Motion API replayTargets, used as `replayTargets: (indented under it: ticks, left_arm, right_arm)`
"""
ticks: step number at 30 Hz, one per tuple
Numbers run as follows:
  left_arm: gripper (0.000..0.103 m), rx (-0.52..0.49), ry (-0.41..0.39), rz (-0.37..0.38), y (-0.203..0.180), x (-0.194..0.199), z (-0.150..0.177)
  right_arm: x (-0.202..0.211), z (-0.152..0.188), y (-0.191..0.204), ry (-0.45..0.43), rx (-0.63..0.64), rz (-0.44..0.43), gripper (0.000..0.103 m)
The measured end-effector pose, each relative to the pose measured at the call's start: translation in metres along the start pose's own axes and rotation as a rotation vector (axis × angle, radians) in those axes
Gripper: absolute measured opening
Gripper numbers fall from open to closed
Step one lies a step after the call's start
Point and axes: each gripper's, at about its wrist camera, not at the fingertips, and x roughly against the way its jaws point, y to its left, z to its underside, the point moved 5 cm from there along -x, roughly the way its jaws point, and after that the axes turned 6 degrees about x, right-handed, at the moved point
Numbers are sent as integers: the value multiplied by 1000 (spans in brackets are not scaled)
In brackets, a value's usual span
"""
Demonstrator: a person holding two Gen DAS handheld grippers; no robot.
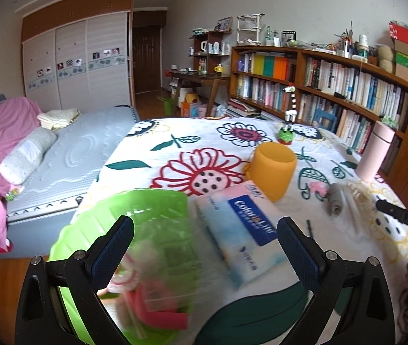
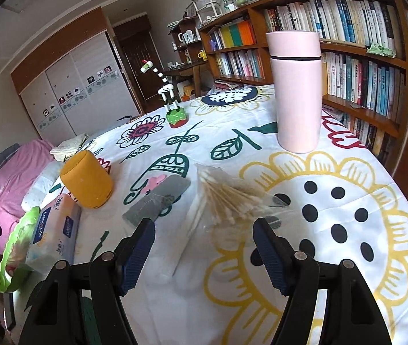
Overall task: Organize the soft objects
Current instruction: 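Move both grippers from the bowl back toward the cotton swabs and grey cloth, then grasp the bundle of cotton swabs with the right gripper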
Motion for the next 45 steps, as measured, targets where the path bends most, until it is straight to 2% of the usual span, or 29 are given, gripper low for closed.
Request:
replayTargets:
  ticks: [9, 18, 24, 28, 34, 45]
  left_arm:
    - [100, -62, 16, 60, -40, -5, -3]
    - [100, -131, 36, 109, -73, -12, 1]
    - [100, -167, 51, 132, -93, -20, 3]
    - [100, -178, 63, 140, -103, -28, 4]
    - [100, -194, 82, 161, -119, -39, 3]
    - [100, -259, 131, 192, -161, -67, 9]
  right_arm:
    - [-25, -12, -12, 40, 54, 41, 68]
    - [-44, -22, -15, 84, 108, 40, 67]
    - [-61, -25, -19, 119, 124, 35, 57]
    - [-64, -24, -22, 137, 113, 22, 42]
    - [-58, -22, -28, 129, 91, -1, 29]
    - [-38, -16, -31, 118, 32, -58, 26]
